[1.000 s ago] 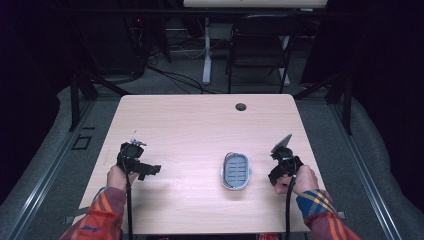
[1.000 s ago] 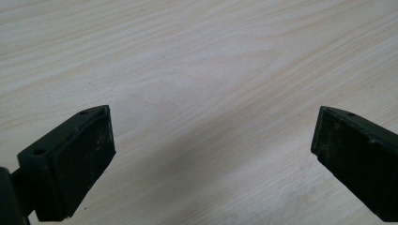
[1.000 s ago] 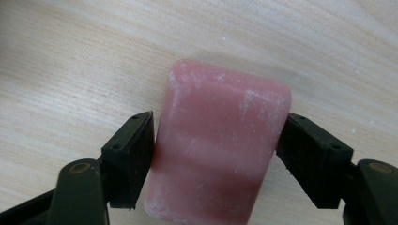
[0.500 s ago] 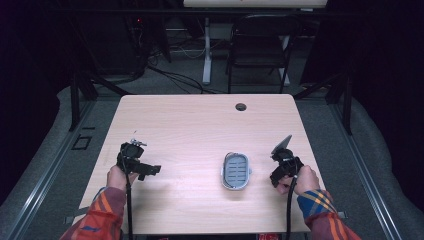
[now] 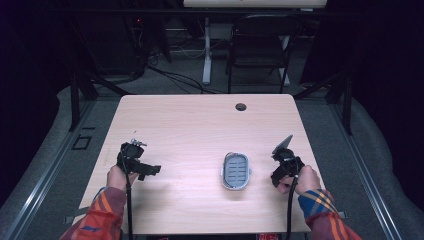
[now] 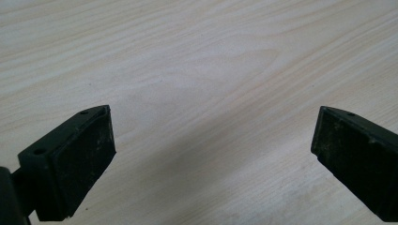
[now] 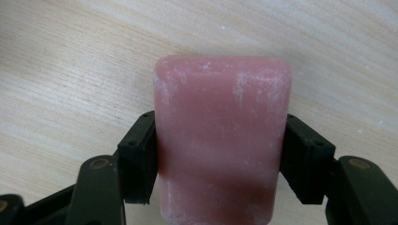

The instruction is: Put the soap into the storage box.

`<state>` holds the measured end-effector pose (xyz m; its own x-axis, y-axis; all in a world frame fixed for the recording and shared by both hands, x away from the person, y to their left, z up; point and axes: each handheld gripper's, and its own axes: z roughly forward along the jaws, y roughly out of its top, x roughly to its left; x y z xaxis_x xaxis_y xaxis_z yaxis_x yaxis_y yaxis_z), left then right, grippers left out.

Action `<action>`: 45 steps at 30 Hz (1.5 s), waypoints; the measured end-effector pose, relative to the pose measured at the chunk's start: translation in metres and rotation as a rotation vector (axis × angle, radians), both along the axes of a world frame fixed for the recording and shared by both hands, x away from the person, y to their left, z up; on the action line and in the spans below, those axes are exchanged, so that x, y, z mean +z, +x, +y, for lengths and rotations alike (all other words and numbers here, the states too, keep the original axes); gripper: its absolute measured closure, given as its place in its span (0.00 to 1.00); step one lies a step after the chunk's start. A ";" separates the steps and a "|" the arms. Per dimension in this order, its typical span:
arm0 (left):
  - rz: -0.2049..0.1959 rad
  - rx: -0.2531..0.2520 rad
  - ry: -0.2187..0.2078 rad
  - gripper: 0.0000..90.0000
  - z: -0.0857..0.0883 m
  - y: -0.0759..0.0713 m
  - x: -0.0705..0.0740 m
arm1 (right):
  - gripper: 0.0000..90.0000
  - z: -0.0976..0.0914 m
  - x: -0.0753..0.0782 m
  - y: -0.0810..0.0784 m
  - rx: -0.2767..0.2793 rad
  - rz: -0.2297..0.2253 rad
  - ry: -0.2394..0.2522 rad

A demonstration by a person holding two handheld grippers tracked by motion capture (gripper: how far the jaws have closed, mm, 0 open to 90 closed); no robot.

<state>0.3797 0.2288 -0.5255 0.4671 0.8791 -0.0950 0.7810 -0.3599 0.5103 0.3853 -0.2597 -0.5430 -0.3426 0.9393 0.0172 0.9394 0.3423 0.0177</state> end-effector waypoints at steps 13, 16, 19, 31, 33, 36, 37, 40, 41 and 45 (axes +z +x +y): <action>-0.003 -0.002 0.000 0.00 0.000 0.000 0.000 | 0.41 -0.003 0.002 0.000 0.014 0.016 -0.010; -0.003 -0.002 0.000 0.00 0.000 0.000 0.000 | 0.41 -0.003 0.003 -0.001 0.005 0.010 0.000; -0.002 -0.002 0.000 0.00 0.000 0.000 0.000 | 0.41 -0.003 0.008 -0.002 -0.004 -0.012 0.025; 0.004 0.000 0.002 0.00 0.000 0.000 -0.001 | 0.41 0.000 0.015 -0.004 0.022 -0.003 0.030; 0.004 0.000 0.003 0.00 0.000 0.000 -0.001 | 0.41 0.001 0.015 -0.004 0.025 0.002 0.028; 0.003 0.001 0.004 0.00 0.000 0.000 -0.001 | 0.41 0.002 0.018 -0.002 0.056 0.022 0.013; 0.003 0.001 0.004 0.00 0.000 0.000 -0.001 | 0.41 0.002 0.019 -0.002 0.058 0.024 0.014; 0.003 0.000 0.005 0.00 0.000 0.000 -0.001 | 0.41 0.005 0.019 -0.004 0.035 -0.005 0.043; 0.003 0.000 0.004 0.00 0.000 0.000 -0.001 | 0.41 0.005 0.021 -0.003 0.055 0.012 0.028; 0.006 -0.002 0.004 0.00 0.000 0.000 -0.001 | 0.41 0.008 0.025 -0.004 0.056 -0.011 0.039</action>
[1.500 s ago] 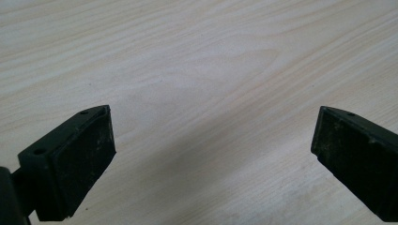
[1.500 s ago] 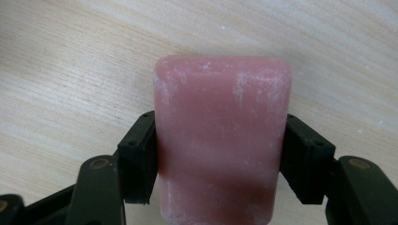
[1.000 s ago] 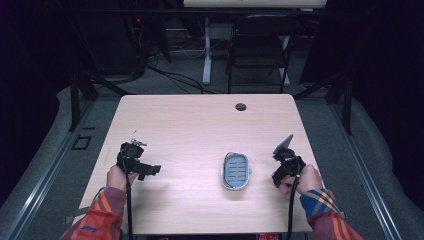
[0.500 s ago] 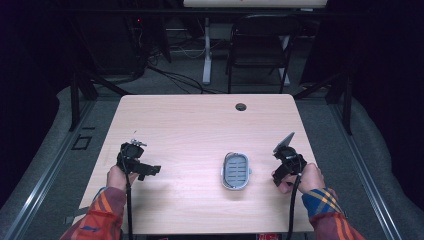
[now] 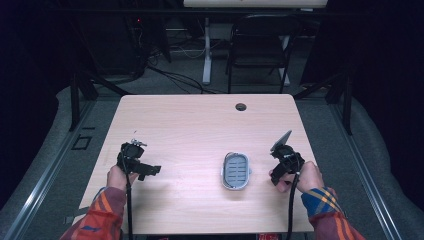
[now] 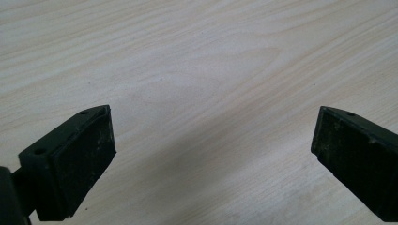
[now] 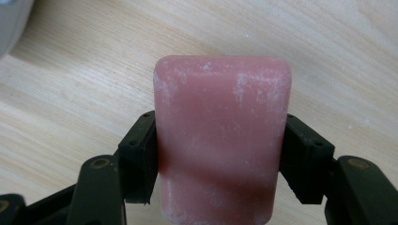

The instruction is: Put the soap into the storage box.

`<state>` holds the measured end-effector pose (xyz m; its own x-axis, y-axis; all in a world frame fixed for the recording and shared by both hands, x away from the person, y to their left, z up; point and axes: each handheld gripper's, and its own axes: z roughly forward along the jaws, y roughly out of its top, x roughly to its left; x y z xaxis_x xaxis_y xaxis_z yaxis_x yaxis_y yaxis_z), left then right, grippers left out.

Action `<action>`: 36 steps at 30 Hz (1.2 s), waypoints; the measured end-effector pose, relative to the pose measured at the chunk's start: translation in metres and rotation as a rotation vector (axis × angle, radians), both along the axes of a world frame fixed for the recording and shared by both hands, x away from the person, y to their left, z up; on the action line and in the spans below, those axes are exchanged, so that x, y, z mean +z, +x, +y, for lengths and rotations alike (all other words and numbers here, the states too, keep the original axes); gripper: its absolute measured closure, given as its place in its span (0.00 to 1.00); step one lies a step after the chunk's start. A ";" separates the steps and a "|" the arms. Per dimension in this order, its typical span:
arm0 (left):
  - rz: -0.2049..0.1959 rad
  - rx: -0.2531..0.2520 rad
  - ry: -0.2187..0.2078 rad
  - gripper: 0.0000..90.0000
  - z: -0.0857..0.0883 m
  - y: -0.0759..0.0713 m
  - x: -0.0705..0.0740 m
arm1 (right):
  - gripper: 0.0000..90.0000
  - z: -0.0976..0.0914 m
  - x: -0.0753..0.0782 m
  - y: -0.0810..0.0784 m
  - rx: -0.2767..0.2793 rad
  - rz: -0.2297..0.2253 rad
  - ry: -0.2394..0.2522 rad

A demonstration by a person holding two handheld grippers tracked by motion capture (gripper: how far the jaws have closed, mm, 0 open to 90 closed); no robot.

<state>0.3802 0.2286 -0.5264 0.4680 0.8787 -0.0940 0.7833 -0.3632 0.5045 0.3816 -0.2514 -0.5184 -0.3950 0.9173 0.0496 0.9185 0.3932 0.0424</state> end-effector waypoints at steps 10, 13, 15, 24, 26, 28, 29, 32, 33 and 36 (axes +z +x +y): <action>0.002 0.001 0.002 0.00 0.000 0.000 0.000 | 0.41 0.005 0.005 0.004 0.040 0.027 -0.023; 0.002 0.004 0.004 0.00 0.001 0.000 0.000 | 0.41 0.007 0.005 0.005 0.037 0.018 -0.012; 0.003 0.005 0.002 0.00 0.001 0.000 0.000 | 0.41 0.009 0.004 0.005 0.028 0.008 -0.002; -0.002 -0.003 0.005 0.00 -0.001 0.000 0.000 | 0.41 0.018 0.009 0.008 0.053 0.014 -0.006; 0.001 -0.005 0.005 0.00 -0.001 0.001 0.000 | 0.41 0.019 0.010 0.009 0.058 0.016 -0.006; 0.001 -0.007 0.005 0.00 -0.002 0.001 0.000 | 0.41 0.021 0.009 0.009 0.045 0.005 0.006; 0.001 -0.007 0.005 0.00 -0.002 0.001 0.000 | 0.41 0.021 0.011 0.010 0.068 0.019 -0.009; 0.002 -0.006 0.005 0.00 -0.001 0.001 0.000 | 0.41 0.023 0.012 0.011 0.064 0.014 0.001; 0.001 -0.006 0.005 0.00 -0.001 0.001 0.000 | 0.42 0.024 0.012 0.011 0.067 0.016 -0.001; 0.005 -0.007 0.006 0.00 -0.001 0.001 0.000 | 0.42 0.025 0.011 0.011 0.064 0.014 0.004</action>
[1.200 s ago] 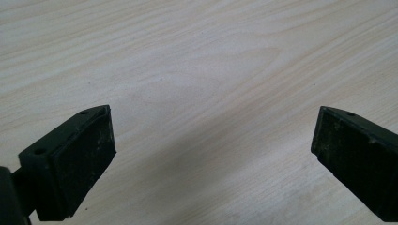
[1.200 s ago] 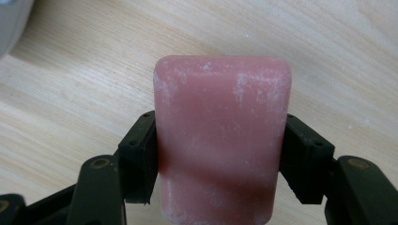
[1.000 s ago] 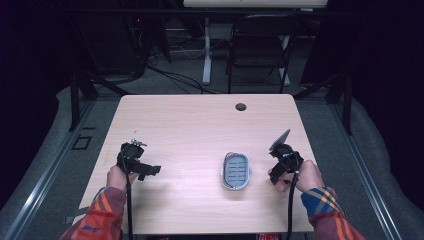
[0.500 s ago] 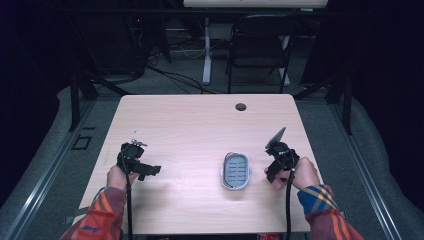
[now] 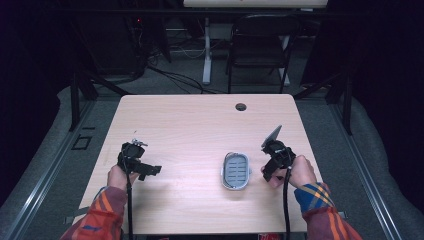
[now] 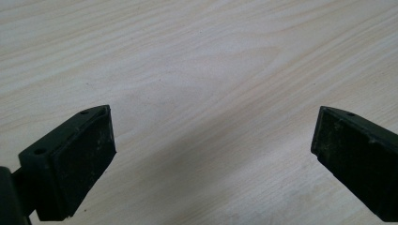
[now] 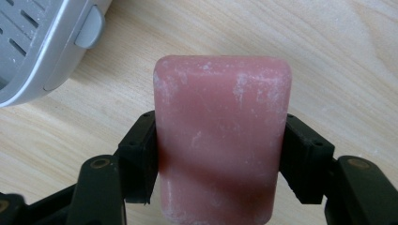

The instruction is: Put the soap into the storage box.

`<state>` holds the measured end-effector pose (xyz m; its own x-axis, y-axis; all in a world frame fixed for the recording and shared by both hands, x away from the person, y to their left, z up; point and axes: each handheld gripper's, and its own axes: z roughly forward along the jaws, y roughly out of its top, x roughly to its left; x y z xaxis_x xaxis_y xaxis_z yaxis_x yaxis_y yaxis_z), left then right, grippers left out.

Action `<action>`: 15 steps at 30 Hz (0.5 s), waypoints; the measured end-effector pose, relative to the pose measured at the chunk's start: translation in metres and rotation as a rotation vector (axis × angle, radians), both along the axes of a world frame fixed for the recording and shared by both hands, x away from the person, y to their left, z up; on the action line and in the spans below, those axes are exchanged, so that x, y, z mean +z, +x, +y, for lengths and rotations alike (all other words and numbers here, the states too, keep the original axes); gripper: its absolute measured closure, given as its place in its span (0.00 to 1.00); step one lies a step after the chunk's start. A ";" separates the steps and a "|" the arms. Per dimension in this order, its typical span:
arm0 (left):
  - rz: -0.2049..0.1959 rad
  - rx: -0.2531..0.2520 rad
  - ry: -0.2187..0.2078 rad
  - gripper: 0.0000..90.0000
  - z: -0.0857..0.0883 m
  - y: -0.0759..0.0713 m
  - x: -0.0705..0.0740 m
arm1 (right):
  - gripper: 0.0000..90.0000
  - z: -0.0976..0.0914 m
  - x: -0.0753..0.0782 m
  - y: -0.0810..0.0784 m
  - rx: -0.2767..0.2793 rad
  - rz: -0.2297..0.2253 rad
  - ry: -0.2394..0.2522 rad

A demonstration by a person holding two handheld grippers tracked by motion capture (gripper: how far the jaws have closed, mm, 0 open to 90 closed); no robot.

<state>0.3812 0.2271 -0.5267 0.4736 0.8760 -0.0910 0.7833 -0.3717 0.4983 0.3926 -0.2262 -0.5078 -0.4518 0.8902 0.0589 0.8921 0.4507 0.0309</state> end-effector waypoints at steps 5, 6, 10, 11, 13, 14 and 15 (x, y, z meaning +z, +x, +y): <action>0.000 0.002 0.001 0.00 0.000 0.000 0.000 | 0.42 0.003 0.001 0.001 0.024 0.013 -0.009; 0.000 0.002 0.002 0.00 0.000 0.000 0.000 | 0.42 0.005 0.001 0.000 0.021 0.008 -0.005; -0.001 0.000 -0.001 0.00 0.000 0.000 0.000 | 0.42 0.009 0.003 0.001 0.028 0.011 -0.002; -0.001 0.000 -0.002 0.00 -0.001 0.000 0.000 | 0.42 0.010 0.004 0.001 0.031 0.011 -0.002; 0.001 0.001 -0.002 0.00 -0.001 -0.001 0.000 | 0.42 0.011 0.004 0.001 0.021 0.002 0.007; -0.002 0.001 -0.004 0.00 0.000 -0.001 0.000 | 0.41 0.012 0.006 0.002 0.041 0.017 -0.006; -0.003 0.002 -0.005 0.00 0.000 -0.001 0.000 | 0.42 0.013 0.006 0.002 0.043 0.020 -0.010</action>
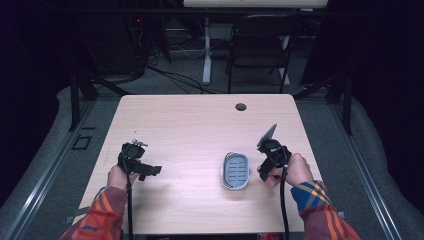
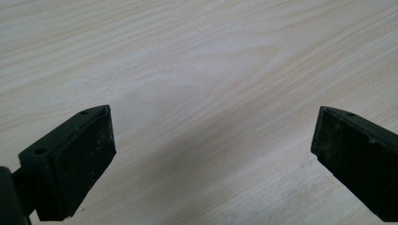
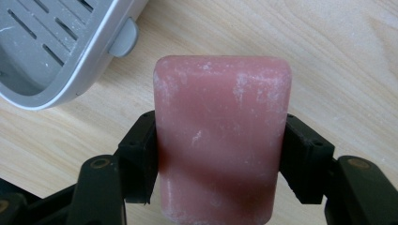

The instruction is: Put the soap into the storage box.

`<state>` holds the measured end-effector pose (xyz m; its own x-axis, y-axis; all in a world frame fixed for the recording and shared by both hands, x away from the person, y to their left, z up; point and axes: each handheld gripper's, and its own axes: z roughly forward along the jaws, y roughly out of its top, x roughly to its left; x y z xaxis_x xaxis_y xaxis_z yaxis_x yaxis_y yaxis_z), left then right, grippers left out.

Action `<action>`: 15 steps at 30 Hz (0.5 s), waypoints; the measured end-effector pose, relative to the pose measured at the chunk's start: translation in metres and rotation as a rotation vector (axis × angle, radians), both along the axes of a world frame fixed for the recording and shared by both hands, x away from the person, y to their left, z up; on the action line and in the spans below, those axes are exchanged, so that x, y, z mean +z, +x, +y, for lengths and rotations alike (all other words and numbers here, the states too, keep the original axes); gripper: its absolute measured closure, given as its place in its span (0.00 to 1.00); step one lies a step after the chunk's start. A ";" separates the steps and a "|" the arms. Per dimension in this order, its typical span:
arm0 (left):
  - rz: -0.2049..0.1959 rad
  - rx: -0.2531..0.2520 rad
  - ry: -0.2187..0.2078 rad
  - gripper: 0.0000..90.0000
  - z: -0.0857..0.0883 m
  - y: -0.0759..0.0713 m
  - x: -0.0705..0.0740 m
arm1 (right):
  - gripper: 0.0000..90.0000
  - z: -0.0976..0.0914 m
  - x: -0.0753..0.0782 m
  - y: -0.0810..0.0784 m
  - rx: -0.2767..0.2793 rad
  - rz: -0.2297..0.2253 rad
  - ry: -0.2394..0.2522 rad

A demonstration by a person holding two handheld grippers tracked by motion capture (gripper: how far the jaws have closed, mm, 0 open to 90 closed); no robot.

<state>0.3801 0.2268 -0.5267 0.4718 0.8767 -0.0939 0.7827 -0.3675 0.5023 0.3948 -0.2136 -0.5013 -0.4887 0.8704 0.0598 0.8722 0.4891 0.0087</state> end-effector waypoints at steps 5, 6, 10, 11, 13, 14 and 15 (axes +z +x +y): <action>0.000 -0.003 0.001 0.00 0.000 0.000 0.000 | 0.42 0.002 0.002 0.001 -0.005 -0.007 0.013; -0.001 -0.003 0.001 0.00 0.000 0.000 0.000 | 0.42 0.002 0.004 0.001 0.003 -0.001 0.007; -0.006 0.006 -0.007 0.00 0.001 0.000 0.000 | 0.42 0.001 0.005 0.002 -0.001 -0.007 0.017; -0.006 0.006 -0.007 0.00 0.001 0.000 0.000 | 0.42 0.001 0.005 0.002 -0.001 -0.007 0.017; -0.044 0.045 -0.066 0.00 0.005 0.000 0.005 | 0.42 0.001 0.006 0.003 -0.002 -0.003 0.017; -0.123 0.076 -0.090 0.00 0.009 -0.004 0.016 | 0.42 0.000 0.006 0.003 -0.001 -0.001 0.017; -0.123 0.076 -0.090 0.00 0.009 -0.004 0.016 | 0.42 0.000 0.006 0.003 -0.001 -0.001 0.017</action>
